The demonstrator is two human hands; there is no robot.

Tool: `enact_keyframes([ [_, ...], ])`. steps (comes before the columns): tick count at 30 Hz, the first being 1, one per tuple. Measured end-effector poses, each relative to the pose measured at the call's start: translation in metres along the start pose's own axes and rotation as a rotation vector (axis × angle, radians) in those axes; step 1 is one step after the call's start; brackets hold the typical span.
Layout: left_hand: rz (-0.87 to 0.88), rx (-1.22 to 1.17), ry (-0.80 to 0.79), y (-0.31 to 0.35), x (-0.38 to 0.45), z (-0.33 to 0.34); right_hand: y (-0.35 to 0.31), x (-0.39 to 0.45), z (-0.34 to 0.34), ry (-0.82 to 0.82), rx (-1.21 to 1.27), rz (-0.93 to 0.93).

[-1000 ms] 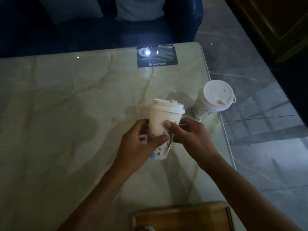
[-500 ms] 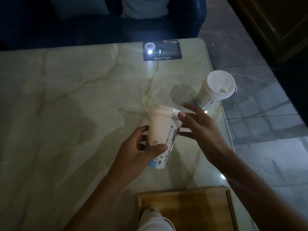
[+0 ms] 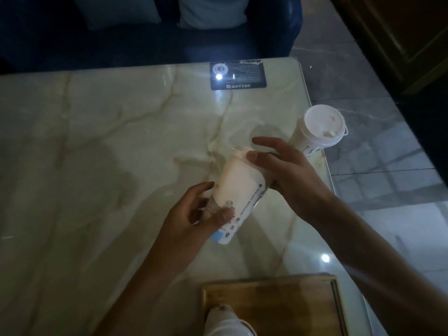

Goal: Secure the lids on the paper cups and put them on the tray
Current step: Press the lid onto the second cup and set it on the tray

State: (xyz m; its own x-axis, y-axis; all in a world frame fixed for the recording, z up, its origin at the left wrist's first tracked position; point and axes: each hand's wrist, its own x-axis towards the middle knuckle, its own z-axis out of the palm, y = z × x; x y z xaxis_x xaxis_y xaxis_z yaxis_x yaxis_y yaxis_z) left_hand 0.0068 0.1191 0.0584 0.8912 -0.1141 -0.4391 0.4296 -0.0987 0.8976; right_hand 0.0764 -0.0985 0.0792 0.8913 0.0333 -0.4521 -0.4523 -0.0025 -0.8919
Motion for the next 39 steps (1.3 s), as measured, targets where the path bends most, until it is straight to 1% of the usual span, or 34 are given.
enact_keyframes([
  [3,-0.11,-0.182,-0.006,0.002,0.0,-0.004,0.002,0.003,0.002,0.019,0.117,0.005],
  [6,-0.125,-0.248,0.012,0.0,0.004,-0.007,0.007,0.005,0.005,0.025,0.189,0.011],
  [10,-0.084,-0.196,0.061,0.003,0.011,-0.007,0.016,0.009,0.0,-0.014,0.191,0.027],
  [15,0.028,-0.122,0.116,0.003,0.015,-0.002,0.021,0.015,-0.005,-0.032,0.192,0.035],
  [19,0.069,-0.099,0.142,-0.005,0.014,0.003,0.019,0.016,-0.002,-0.04,0.204,-0.03],
  [24,0.13,-0.051,0.2,-0.014,0.017,0.008,0.017,0.021,0.0,-0.02,0.213,-0.065],
  [26,0.093,-0.079,0.193,-0.015,0.019,0.006,0.017,0.022,-0.002,-0.036,0.219,-0.088],
  [28,-0.027,-0.185,0.137,-0.011,0.021,0.003,0.016,0.022,-0.005,-0.068,0.235,-0.111],
  [31,-0.302,-0.575,-0.01,-0.002,0.02,-0.001,0.015,0.022,-0.009,-0.109,0.226,-0.161],
  [33,-0.398,-0.691,-0.041,0.003,0.019,-0.004,0.015,0.022,-0.011,-0.135,0.215,-0.181],
  [35,-0.402,-0.679,-0.086,0.002,0.018,-0.006,0.014,0.02,-0.011,-0.154,0.217,-0.183],
  [39,-0.308,-0.626,-0.138,0.0,0.018,-0.005,0.015,0.02,-0.012,-0.162,0.258,-0.18],
])
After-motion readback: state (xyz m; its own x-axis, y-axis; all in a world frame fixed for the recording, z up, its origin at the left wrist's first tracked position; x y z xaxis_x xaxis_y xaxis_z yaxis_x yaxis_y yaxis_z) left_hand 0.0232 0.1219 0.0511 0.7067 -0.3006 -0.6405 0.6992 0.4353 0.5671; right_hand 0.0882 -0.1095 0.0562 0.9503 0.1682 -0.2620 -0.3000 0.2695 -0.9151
